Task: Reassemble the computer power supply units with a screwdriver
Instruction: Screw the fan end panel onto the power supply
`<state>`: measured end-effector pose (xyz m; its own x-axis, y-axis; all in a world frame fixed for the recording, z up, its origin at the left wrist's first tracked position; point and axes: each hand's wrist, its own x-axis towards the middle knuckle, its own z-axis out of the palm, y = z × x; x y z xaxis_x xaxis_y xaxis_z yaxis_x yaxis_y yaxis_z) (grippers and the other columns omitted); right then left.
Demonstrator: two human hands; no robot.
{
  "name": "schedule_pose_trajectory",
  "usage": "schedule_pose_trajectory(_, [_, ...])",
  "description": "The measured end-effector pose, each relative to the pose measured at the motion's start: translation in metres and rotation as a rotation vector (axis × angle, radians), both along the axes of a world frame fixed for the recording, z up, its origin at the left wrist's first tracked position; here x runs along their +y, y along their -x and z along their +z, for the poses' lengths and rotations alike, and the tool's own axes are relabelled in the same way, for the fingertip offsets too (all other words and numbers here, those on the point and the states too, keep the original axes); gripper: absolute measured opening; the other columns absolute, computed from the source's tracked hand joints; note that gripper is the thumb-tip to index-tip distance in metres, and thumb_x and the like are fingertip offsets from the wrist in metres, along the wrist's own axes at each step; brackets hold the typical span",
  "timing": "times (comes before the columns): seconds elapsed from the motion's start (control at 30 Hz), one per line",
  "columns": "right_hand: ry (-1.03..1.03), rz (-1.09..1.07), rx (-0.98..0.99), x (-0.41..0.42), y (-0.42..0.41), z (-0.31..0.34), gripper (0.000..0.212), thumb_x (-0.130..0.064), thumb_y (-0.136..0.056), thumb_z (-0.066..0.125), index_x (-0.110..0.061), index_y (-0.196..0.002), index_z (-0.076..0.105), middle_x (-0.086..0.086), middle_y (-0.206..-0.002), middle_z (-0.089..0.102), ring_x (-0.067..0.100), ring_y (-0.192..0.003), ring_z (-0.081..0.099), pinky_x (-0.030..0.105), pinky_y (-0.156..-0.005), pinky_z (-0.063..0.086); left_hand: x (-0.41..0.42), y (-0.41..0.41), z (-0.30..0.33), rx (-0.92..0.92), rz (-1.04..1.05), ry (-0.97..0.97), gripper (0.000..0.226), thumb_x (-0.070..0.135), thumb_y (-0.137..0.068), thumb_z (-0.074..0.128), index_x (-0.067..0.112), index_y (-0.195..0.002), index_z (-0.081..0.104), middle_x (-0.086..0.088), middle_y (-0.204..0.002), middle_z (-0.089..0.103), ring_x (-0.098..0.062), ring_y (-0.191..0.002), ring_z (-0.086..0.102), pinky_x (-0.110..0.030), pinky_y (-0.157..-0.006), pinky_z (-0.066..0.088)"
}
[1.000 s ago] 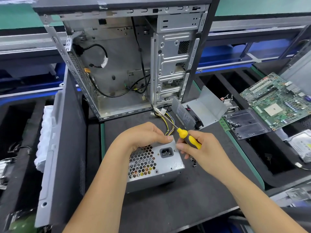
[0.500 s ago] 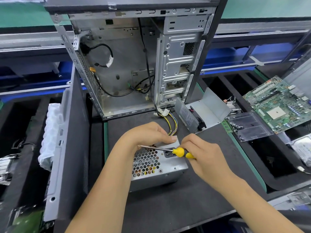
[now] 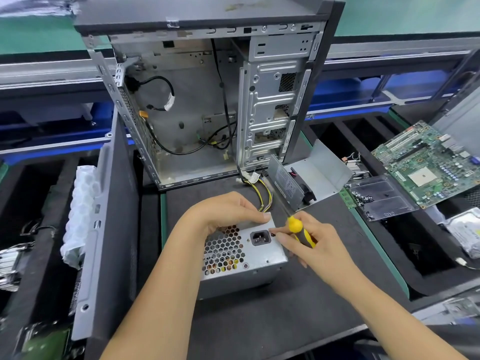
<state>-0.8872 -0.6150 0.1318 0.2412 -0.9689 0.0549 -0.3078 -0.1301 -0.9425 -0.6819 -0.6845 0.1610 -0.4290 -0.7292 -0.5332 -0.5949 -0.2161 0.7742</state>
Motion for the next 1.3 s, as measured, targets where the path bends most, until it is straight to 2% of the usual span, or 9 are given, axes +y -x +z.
schedule_pose_trajectory(0.1, [-0.282,-0.029,-0.158,-0.003,-0.002,0.002,0.012,-0.029,-0.08,0.073,-0.023,-0.089,0.077,0.0,-0.058,0.044,0.012,-0.053,0.039,0.021,-0.042,0.027,-0.001,-0.004,0.004,0.03,-0.051,-0.064,0.022,0.042,-0.087,0.069,0.022,-0.082,0.077,0.01,-0.072,0.068,-0.002,-0.067,0.058,-0.027,-0.082,0.04])
schedule_pose_trajectory(0.2, [-0.419,-0.035,-0.254,-0.004,-0.004,0.004,0.028,-0.034,-0.069,0.078,-0.015,-0.089,0.076,0.004,-0.058,0.037,0.011,-0.051,0.031,0.021,-0.041,0.021,-0.001,-0.006,0.007,0.06,-0.063,-0.108,0.02,0.034,-0.089,0.069,0.015,-0.093,0.076,-0.004,-0.088,0.074,-0.013,-0.078,0.064,-0.027,-0.084,0.046])
schedule_pose_trajectory(0.37, [-0.508,-0.058,-0.292,-0.004,-0.006,0.005,0.016,-0.018,-0.071,0.08,-0.012,-0.085,0.076,-0.001,-0.054,0.04,0.009,-0.048,0.034,0.02,-0.04,0.022,-0.005,-0.005,0.009,0.014,-0.07,-0.17,0.032,0.031,-0.09,0.068,0.002,-0.103,0.073,-0.01,-0.09,0.072,-0.019,-0.076,0.064,-0.029,-0.075,0.05])
schedule_pose_trajectory(0.43, [-0.548,-0.06,-0.321,-0.004,-0.006,0.007,0.012,-0.013,-0.072,0.079,-0.01,-0.084,0.076,-0.001,-0.054,0.041,0.008,-0.047,0.035,0.019,-0.039,0.023,-0.006,-0.003,0.013,-0.021,-0.093,-0.203,0.031,0.031,-0.091,0.067,0.002,-0.097,0.074,-0.008,-0.082,0.072,-0.016,-0.068,0.063,-0.025,-0.068,0.05])
schedule_pose_trajectory(0.53, [-0.621,-0.063,-0.375,-0.003,-0.007,0.009,0.009,-0.006,-0.073,0.077,-0.009,-0.082,0.075,0.0,-0.052,0.043,0.008,-0.045,0.036,0.018,-0.037,0.025,-0.01,0.002,0.021,-0.062,-0.141,-0.233,0.026,0.028,-0.093,0.064,0.003,-0.092,0.074,-0.01,-0.085,0.072,-0.022,-0.076,0.064,-0.033,-0.081,0.05])
schedule_pose_trajectory(0.67, [-0.645,-0.084,-0.421,-0.001,-0.01,0.009,0.008,-0.001,-0.077,0.073,-0.005,-0.082,0.075,0.004,-0.05,0.04,0.01,-0.043,0.033,0.017,-0.037,0.025,-0.012,0.006,0.027,-0.096,-0.151,-0.289,0.039,0.025,-0.095,0.06,-0.006,-0.118,0.064,-0.021,-0.11,0.068,-0.031,-0.098,0.063,-0.045,-0.102,0.046])
schedule_pose_trajectory(0.9, [-0.643,-0.092,-0.415,-0.003,-0.01,0.011,0.009,-0.002,-0.08,0.07,-0.002,-0.088,0.074,0.003,-0.049,0.04,0.009,-0.04,0.029,0.016,-0.038,0.024,-0.014,0.01,0.024,-0.11,-0.146,-0.256,0.034,0.022,-0.096,0.059,-0.005,-0.114,0.065,-0.015,-0.106,0.066,-0.025,-0.103,0.058,-0.045,-0.111,0.037])
schedule_pose_trajectory(1.07, [-0.66,-0.099,-0.462,-0.005,-0.01,0.008,0.015,0.002,-0.079,0.07,0.0,-0.093,0.069,0.002,-0.049,0.041,0.008,-0.04,0.032,0.016,-0.036,0.025,-0.012,0.008,0.021,-0.031,-0.222,-0.23,0.033,0.016,-0.101,0.051,-0.011,-0.119,0.059,-0.019,-0.108,0.062,-0.024,-0.092,0.058,-0.035,-0.095,0.044])
schedule_pose_trajectory(1.3, [-0.64,-0.101,-0.482,-0.004,-0.007,0.007,0.03,0.002,-0.071,0.076,-0.003,-0.094,0.058,0.0,-0.059,0.055,0.008,-0.041,0.033,0.017,-0.035,0.025,-0.012,0.007,0.016,0.052,-0.252,-0.247,0.014,0.011,-0.1,0.051,0.003,-0.101,0.062,-0.017,-0.099,0.064,-0.028,-0.09,0.059,-0.044,-0.093,0.045])
